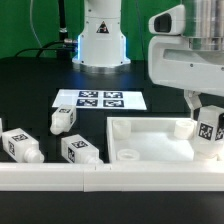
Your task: Assemble one leg
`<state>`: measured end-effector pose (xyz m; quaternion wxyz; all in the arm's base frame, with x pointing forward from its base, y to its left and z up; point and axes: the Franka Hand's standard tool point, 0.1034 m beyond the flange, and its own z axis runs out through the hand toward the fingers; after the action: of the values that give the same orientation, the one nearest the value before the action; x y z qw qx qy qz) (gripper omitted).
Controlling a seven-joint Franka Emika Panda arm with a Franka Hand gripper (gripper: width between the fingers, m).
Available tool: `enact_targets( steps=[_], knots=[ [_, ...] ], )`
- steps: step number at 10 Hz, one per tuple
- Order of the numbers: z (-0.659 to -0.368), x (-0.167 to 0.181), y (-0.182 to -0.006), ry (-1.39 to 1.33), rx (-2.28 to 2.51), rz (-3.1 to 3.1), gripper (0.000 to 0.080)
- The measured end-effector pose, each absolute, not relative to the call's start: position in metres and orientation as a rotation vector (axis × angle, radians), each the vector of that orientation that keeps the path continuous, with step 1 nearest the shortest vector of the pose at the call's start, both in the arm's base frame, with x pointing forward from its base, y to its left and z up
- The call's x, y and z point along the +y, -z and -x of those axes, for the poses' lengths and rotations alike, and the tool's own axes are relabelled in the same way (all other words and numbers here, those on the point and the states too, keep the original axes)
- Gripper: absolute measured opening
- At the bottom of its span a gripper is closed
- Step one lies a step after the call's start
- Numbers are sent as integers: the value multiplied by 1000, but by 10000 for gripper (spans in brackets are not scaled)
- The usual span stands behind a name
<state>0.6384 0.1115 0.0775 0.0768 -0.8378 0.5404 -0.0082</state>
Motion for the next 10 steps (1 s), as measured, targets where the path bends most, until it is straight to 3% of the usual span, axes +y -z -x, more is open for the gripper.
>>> enact_targets(
  steps=[4, 5, 6, 7, 10],
  knots=[
    [-638, 109, -77, 11, 1750, 2383, 295],
    [-638, 110, -77, 23, 1682, 2438, 355],
    [-637, 114, -77, 44, 1529, 2547, 538],
    [-638, 115, -77, 80, 1232, 2711, 614],
    [-637, 120, -77, 122, 784, 2902, 648]
  ],
)
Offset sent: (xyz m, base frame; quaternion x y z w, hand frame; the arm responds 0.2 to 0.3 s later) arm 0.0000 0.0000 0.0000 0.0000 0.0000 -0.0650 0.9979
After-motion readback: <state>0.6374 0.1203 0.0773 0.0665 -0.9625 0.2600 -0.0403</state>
